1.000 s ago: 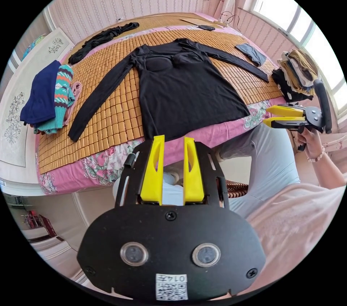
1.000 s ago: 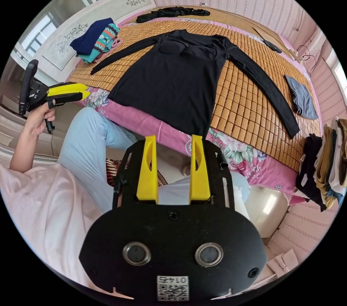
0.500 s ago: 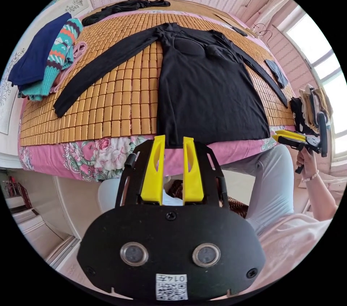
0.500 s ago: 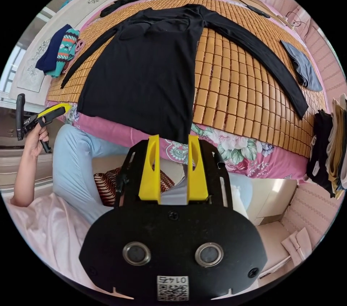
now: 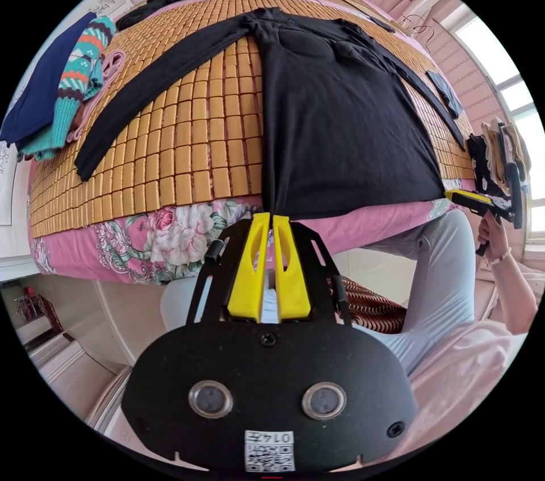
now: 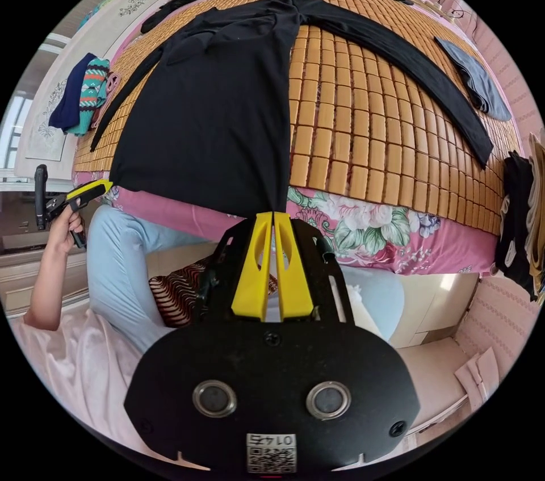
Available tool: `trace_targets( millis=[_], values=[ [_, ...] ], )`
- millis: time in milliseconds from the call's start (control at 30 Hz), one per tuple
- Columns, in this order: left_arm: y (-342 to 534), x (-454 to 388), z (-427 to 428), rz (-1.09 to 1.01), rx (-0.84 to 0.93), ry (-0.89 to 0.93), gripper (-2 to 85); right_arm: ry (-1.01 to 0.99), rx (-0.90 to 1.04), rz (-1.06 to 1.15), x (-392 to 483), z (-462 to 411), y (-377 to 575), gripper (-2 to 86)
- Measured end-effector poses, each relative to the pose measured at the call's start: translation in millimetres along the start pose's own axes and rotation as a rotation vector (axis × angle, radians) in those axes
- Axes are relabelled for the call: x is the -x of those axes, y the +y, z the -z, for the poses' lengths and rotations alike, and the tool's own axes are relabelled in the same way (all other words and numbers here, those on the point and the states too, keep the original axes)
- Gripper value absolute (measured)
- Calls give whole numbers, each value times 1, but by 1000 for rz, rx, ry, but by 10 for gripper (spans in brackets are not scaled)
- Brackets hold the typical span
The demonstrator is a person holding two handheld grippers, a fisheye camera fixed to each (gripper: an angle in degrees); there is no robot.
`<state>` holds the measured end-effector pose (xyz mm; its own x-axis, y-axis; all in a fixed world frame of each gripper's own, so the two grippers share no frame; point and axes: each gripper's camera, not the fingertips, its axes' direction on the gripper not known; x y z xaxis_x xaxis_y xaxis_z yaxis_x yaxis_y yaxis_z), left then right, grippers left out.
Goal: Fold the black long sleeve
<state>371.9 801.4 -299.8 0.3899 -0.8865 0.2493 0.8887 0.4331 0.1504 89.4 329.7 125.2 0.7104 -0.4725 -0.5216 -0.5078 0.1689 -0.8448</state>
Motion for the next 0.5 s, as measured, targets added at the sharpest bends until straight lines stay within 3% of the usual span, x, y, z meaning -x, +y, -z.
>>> trace_targets(
  millis=[300, 500],
  values=[
    [10, -4, -6, -60, 57, -37, -10, -33, 24, -23, -41, -15, -1, -7],
    [10, 10, 21, -68, 22, 38, -10, -88, 0, -21, -78, -2, -6, -4]
  ],
)
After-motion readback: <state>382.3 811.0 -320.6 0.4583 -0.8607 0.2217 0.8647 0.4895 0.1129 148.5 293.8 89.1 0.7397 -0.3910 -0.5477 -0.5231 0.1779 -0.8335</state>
